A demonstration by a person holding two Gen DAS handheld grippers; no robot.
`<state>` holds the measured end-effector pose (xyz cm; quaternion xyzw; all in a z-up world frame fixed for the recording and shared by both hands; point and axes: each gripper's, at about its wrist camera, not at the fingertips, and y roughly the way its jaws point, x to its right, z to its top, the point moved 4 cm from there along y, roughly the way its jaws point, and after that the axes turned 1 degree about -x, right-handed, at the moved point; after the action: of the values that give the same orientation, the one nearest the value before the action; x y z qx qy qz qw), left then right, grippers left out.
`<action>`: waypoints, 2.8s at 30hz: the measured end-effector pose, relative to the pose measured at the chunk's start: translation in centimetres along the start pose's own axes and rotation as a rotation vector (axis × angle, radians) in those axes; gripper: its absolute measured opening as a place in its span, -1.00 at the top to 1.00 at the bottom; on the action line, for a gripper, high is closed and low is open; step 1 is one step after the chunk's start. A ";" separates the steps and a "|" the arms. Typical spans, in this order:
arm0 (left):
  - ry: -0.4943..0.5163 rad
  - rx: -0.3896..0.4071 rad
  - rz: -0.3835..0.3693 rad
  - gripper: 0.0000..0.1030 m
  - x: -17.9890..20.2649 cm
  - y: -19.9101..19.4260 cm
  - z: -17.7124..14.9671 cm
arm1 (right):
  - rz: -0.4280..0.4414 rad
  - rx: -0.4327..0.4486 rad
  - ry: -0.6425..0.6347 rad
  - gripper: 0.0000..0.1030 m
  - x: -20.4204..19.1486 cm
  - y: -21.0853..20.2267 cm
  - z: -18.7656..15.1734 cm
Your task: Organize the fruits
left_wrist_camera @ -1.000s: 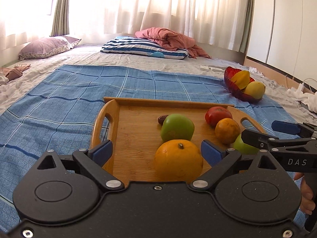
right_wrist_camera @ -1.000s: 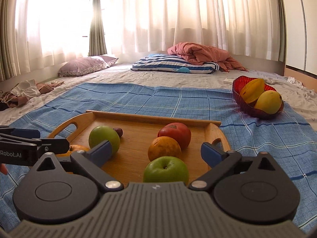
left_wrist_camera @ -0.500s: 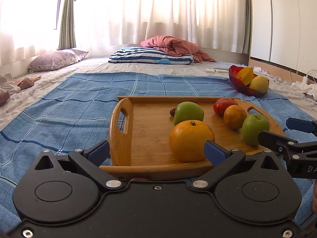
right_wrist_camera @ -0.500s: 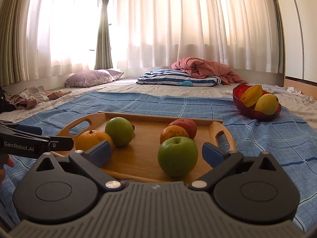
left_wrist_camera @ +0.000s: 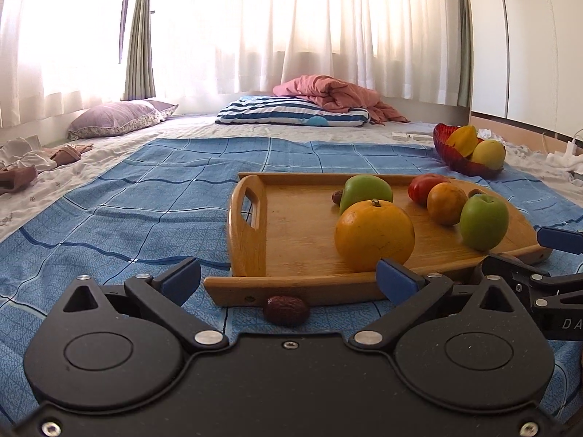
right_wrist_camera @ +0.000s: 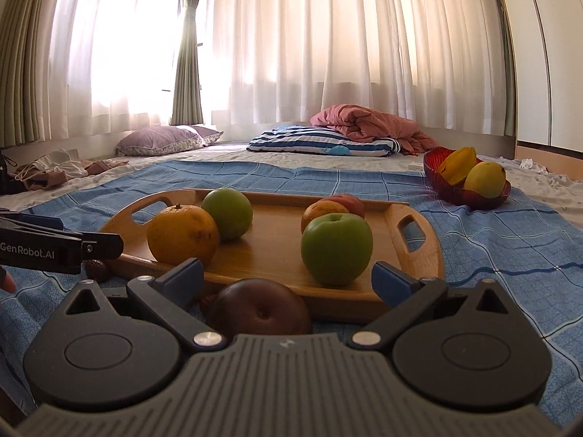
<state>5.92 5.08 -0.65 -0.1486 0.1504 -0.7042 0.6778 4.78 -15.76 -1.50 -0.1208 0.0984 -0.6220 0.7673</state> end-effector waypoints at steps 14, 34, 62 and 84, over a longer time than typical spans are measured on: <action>-0.015 -0.027 -0.006 -0.86 -0.6 0.4 -1.3 | 0.018 -0.017 -0.009 -1.00 -1.1 -0.4 -1.0; -0.025 -0.111 -0.004 -0.24 -0.5 1.6 -1.9 | 0.035 -0.081 0.028 -0.79 -1.7 -0.2 -2.1; -0.001 -0.109 0.054 0.44 -0.5 1.5 -2.1 | -0.005 -0.136 0.046 -0.29 -1.6 0.2 -2.3; -0.015 -0.039 0.029 0.44 -0.4 -0.5 2.2 | -0.039 -0.022 0.082 -0.27 0.9 -2.7 1.2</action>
<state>6.34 5.47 1.54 -0.1649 0.1614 -0.6902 0.6859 2.82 -17.07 0.49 -0.1055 0.1344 -0.6403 0.7488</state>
